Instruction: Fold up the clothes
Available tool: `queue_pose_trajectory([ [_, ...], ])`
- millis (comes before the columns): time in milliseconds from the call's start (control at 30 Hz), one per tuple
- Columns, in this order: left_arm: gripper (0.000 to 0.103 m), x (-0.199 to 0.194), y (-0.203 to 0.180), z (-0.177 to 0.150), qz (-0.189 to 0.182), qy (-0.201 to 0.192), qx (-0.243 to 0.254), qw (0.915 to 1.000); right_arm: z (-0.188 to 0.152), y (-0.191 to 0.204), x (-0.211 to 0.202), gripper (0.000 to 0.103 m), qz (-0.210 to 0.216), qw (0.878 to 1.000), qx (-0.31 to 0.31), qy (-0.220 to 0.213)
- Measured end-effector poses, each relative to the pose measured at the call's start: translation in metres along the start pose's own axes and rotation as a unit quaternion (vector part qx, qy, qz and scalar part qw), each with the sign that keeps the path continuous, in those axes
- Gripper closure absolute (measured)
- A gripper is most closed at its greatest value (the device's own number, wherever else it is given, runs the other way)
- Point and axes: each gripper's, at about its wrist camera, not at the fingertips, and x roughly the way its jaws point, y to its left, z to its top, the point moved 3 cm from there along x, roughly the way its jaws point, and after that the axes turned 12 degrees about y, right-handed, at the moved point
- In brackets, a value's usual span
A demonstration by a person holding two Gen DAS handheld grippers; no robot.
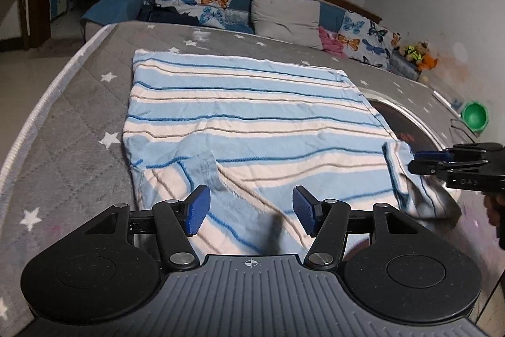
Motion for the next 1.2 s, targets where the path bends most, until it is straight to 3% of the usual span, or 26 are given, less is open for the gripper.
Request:
queue_pose_trajectory([
  [67,0.039,-0.007,-0.003,-0.006,0.004,-0.002,0.01,0.9999,-0.008,0.003,-0.007,0.056,0.003,1.0,-0.005,0.0],
  [333,0.037,-0.04,-0.007,-0.045,0.024,-0.002,0.049,0.9985,-0.041,0.019,-0.034,0.05,0.009,0.999,-0.034,0.002],
  [567,0.037,-0.06,-0.003,-0.085,0.047,0.007,0.099,0.994,-0.063,0.036,-0.047,0.05,0.017,0.997,-0.074,0.009],
  [900,0.037,-0.052,-0.006,-0.097,0.072,0.025,0.152,0.9854,-0.077,0.065,-0.034,0.05,0.014,0.989,-0.144,0.027],
  [1000,0.037,-0.05,-0.012,-0.097,0.073,0.029,0.186,0.9794,-0.076,0.07,-0.032,0.05,0.013,0.987,-0.158,0.026],
  [1200,0.037,-0.041,-0.021,-0.1,0.092,0.027,0.268,0.9587,-0.069,0.073,-0.027,0.053,0.021,0.985,-0.167,0.026],
])
